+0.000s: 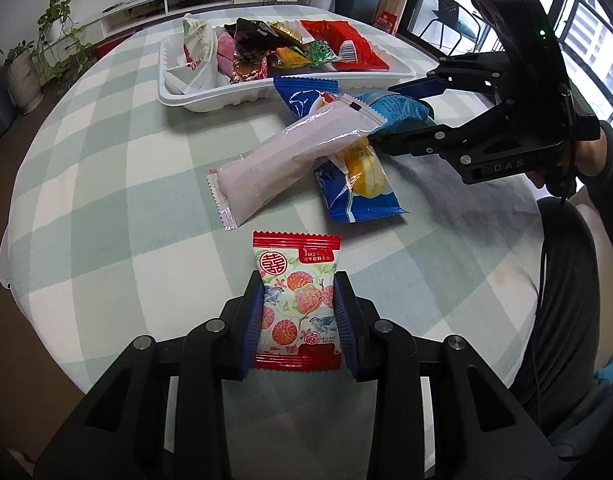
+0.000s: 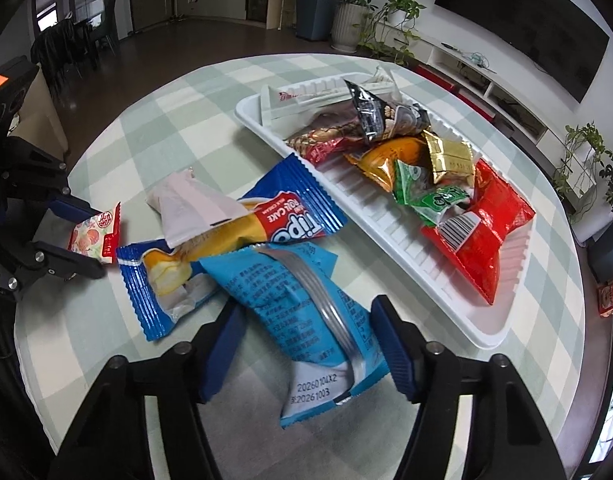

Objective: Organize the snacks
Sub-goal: 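Grasp the red-patterned candy with the left tool while the right tool grasps the blue chip bag, then carry the candy and blue chip bag into the tray with both tools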

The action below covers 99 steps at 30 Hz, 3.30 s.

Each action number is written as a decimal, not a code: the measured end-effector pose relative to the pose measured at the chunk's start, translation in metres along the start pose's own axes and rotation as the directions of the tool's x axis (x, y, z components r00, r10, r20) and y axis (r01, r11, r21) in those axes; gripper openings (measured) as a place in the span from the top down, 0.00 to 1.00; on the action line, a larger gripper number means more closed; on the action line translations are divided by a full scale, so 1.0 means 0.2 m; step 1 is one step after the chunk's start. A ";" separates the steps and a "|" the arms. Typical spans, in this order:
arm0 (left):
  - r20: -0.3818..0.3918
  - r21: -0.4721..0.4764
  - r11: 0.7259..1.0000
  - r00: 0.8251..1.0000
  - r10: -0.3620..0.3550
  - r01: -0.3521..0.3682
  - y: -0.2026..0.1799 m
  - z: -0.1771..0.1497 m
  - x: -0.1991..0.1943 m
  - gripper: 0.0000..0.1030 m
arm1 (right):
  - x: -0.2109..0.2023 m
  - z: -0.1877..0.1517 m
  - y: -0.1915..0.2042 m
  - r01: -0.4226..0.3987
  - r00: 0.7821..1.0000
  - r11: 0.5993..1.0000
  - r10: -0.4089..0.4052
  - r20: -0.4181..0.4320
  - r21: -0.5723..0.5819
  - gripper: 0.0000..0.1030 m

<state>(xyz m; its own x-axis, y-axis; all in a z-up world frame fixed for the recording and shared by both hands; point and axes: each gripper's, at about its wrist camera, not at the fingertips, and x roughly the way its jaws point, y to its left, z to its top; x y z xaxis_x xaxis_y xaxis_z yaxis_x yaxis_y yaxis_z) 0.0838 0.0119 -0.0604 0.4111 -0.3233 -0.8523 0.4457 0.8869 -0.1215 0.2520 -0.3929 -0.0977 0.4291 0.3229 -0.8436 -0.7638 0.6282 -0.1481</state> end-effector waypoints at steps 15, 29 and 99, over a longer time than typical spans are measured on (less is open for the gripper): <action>0.020 0.007 1.000 1.000 0.000 0.000 0.00 -0.01 0.00 0.70 | 0.04 0.02 0.00 0.057 0.997 0.998 -0.056 -0.056 0.010 0.54; 0.078 -0.056 0.995 0.994 -0.082 0.087 0.03 -0.04 -0.08 0.70 | -0.30 -0.29 -0.06 -0.118 0.986 0.877 0.048 0.159 0.466 0.58; 0.185 -0.072 0.988 0.975 -0.124 0.139 0.40 1.18 0.46 0.66 | 0.23 0.34 -0.62 -0.054 0.994 0.719 -0.025 0.104 0.693 0.58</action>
<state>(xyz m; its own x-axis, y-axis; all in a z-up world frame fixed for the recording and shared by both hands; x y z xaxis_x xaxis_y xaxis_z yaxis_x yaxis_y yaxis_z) 0.3456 -0.0243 -0.0290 0.4929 -0.4863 -0.7215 0.4404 0.8546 -0.2751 0.3989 -0.4071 -0.0840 0.4953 0.3789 -0.7817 -0.2382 0.9246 0.2972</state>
